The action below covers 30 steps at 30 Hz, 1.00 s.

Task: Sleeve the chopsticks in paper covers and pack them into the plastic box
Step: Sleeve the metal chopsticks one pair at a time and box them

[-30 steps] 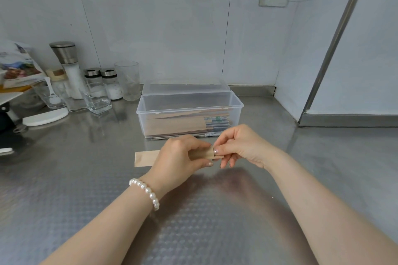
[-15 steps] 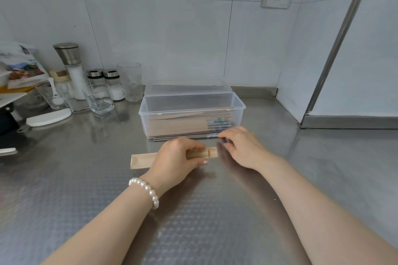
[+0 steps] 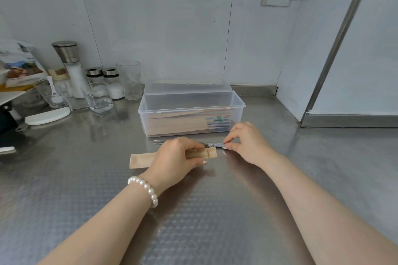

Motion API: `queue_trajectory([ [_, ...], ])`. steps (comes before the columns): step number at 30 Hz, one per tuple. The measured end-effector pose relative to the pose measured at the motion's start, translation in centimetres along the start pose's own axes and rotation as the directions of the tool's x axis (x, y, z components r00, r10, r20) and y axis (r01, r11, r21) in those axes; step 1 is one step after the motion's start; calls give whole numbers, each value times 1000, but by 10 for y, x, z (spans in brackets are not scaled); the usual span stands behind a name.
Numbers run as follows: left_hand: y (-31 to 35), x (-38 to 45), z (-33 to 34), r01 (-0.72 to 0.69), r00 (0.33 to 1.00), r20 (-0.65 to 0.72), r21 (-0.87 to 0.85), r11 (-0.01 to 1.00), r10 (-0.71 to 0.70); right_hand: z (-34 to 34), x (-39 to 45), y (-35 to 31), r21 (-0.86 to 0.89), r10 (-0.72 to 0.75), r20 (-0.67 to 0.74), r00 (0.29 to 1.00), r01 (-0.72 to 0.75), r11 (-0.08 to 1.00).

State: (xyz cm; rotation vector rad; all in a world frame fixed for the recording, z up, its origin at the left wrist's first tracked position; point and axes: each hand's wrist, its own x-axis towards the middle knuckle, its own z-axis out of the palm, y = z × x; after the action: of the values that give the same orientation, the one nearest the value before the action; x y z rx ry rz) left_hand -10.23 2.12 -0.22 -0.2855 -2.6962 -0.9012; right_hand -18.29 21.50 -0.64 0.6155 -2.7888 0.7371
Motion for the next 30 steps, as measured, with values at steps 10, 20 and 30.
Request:
queue_trajectory([
  [10, 0, -1, 0, -14, 1000, 15, -4, 1000, 14, 1, 5, -1, -249, -146, 104, 984, 168, 954],
  [20, -2, 0, -3, 16, 1000, 9, -18, 1000, -16, -28, -5, -10, 625, 99, -60, 993, -40, 780],
  [30, -3, 0, -6, 63, 997, -47, -32, 998, -64, -49, 2, 15, 990, 612, -91, 786, 6, 139],
])
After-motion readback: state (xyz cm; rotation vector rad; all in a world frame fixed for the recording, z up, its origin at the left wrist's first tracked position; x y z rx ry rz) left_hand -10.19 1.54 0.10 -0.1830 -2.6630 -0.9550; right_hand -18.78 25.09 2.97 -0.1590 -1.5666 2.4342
